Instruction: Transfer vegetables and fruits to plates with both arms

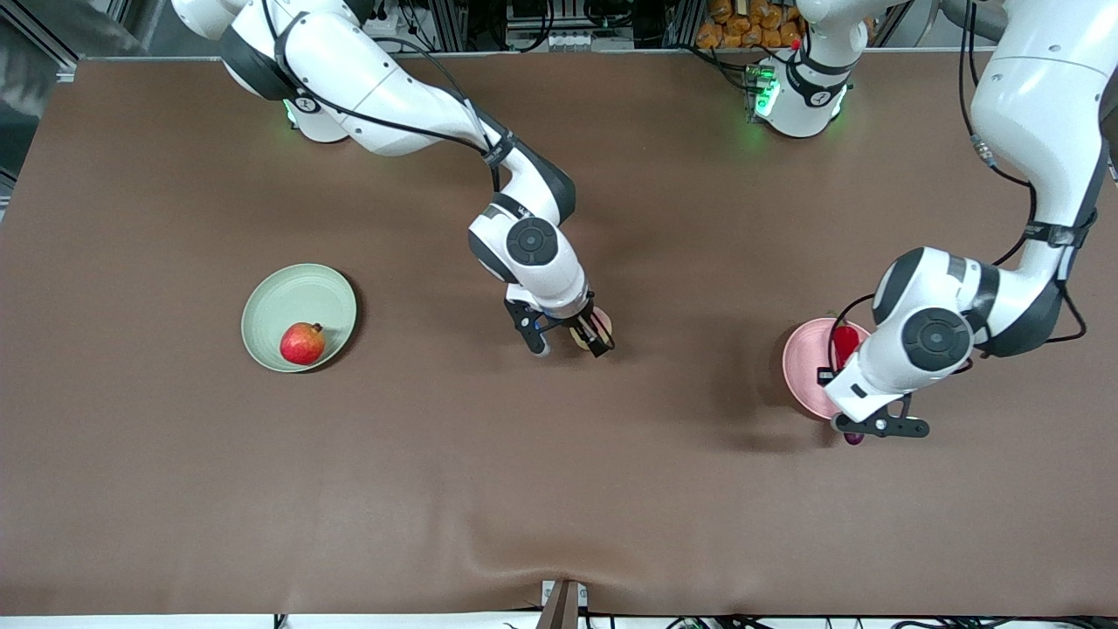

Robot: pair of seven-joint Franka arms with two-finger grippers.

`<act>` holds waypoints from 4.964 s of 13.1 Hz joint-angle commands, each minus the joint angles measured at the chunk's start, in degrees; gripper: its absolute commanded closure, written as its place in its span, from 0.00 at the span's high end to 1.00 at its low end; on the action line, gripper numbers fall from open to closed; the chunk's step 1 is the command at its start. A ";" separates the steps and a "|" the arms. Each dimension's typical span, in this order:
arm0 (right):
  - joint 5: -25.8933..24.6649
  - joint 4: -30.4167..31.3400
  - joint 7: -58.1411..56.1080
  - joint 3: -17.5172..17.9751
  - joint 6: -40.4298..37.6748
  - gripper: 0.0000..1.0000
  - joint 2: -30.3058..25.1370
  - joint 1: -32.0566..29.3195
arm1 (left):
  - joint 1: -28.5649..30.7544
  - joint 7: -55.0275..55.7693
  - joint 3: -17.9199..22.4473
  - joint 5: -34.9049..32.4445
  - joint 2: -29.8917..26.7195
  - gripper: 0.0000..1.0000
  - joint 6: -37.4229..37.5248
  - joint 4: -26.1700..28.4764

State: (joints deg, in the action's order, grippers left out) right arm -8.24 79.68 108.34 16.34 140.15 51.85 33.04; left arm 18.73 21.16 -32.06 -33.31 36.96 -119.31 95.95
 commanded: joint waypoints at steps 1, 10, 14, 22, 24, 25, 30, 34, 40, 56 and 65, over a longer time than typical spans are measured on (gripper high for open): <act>-2.30 -2.86 2.67 -0.52 -0.22 0.95 2.38 1.15 | 0.42 1.26 -0.28 -1.67 1.36 0.05 -1.71 -0.50; 1.11 -3.57 -19.96 6.40 -27.79 0.00 -10.35 -13.49 | -0.01 0.29 -1.07 -1.15 -5.31 1.00 0.39 -1.28; 5.43 -0.16 -40.36 11.52 -44.84 0.00 -18.34 -26.86 | 0.51 0.29 -1.87 -0.88 -10.75 1.00 3.38 -4.01; 5.60 41.04 -83.61 10.64 -33.12 0.00 -45.15 -45.77 | 1.22 0.64 -1.87 11.41 -21.31 1.00 13.21 -7.52; 5.52 46.24 -92.64 9.85 -29.07 0.00 -46.92 -49.27 | 1.30 0.20 -1.95 12.39 -22.19 1.00 16.81 -9.28; 5.52 48.09 -98.26 8.98 -27.22 0.00 -47.53 -51.30 | 1.30 0.29 -2.04 13.35 -22.89 1.00 19.44 -10.16; 4.73 49.34 -116.22 3.70 -17.39 0.00 -43.34 -52.55 | 3.23 0.20 -1.69 22.92 -28.42 1.00 22.90 -11.92; 4.55 49.60 -131.69 -1.04 -10.87 0.00 -37.88 -52.55 | 0.71 -0.15 2.84 26.08 -32.37 1.00 25.00 -11.40; 4.64 50.84 -131.89 -1.75 -1.29 0.02 -32.69 -52.37 | -20.39 -0.24 27.64 36.02 -39.23 1.00 27.91 -6.59; 3.59 -4.22 -131.19 -1.92 -61.00 1.00 -33.48 -46.85 | -23.13 -10.52 29.51 29.79 -46.10 1.00 35.55 -2.25; -0.29 -14.29 -131.01 -5.88 -74.23 1.00 -40.50 -41.91 | -23.22 -11.40 29.51 30.50 -45.40 1.00 35.73 -4.45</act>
State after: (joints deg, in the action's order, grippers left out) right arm -8.33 65.54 -22.10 11.02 66.75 12.95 -8.60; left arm -4.85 11.05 -2.19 -2.46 -7.95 -84.55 92.29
